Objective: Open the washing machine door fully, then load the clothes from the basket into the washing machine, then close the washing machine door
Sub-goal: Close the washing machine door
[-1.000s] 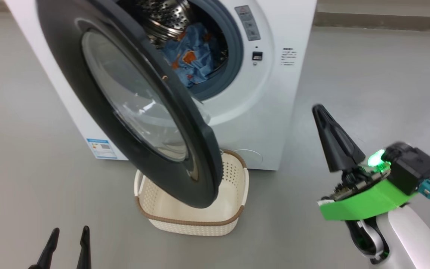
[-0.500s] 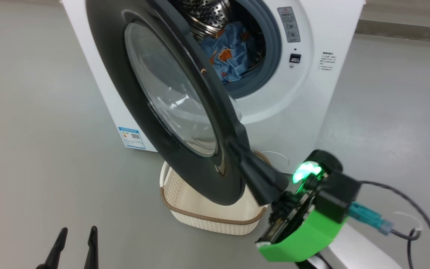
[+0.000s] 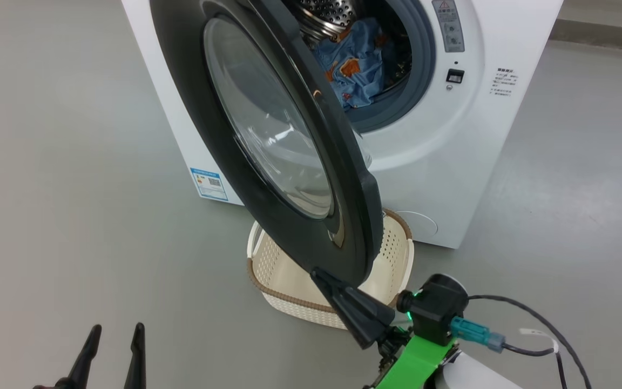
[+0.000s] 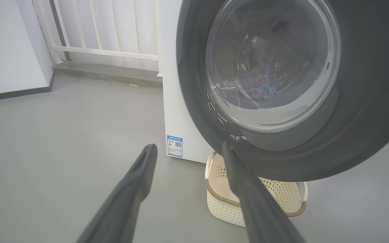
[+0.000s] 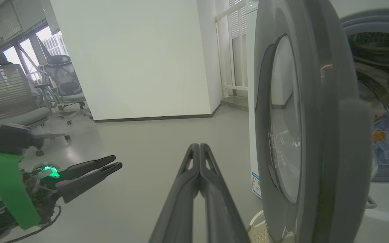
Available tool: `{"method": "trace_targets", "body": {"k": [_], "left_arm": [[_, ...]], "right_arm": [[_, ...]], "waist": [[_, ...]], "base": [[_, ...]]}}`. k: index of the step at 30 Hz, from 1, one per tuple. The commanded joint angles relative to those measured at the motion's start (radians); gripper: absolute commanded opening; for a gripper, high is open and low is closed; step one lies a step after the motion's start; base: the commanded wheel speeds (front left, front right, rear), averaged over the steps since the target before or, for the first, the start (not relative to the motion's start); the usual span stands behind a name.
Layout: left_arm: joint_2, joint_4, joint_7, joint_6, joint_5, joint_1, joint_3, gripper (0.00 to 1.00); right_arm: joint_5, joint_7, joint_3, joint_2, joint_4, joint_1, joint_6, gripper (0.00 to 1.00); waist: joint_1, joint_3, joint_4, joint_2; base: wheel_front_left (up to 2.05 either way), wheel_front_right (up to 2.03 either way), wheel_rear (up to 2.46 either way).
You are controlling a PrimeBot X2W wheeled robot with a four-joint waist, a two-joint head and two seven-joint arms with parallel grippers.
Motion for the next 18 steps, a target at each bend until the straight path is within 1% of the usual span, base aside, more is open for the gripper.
{"method": "trace_targets", "body": {"k": [1, 5, 11, 18], "left_arm": [[0.004, -0.029, -0.011, 0.001, 0.002, -0.054, 0.030, 1.00], [0.000, -0.029, -0.011, 0.001, -0.001, -0.063, 0.027, 1.00], [-0.013, -0.030, -0.011, 0.001, -0.004, -0.085, 0.017, 1.00], [-0.025, -0.031, -0.011, 0.001, -0.007, -0.111, 0.010, 1.00]], "right_arm": [[0.015, -0.005, 0.020, 0.013, 0.003, -0.005, 0.005, 0.00], [0.025, -0.005, 0.030, 0.015, 0.056, -0.021, 0.005, 0.00], [0.030, -0.005, 0.019, 0.016, 0.129, -0.055, 0.005, 0.00], [0.029, -0.005, -0.004, 0.016, 0.172, -0.092, 0.005, 0.00]], "waist": [[0.0000, 0.011, 0.004, -0.0001], [0.0000, 0.027, 0.007, -0.0001], [0.0000, 0.066, 0.013, -0.0001], [0.0000, 0.102, 0.025, -0.0001]], "base": [[0.00, 0.00, 0.00], [0.00, 0.00, 0.00], [0.00, 0.00, 0.00], [0.00, 0.00, 0.00]]}}
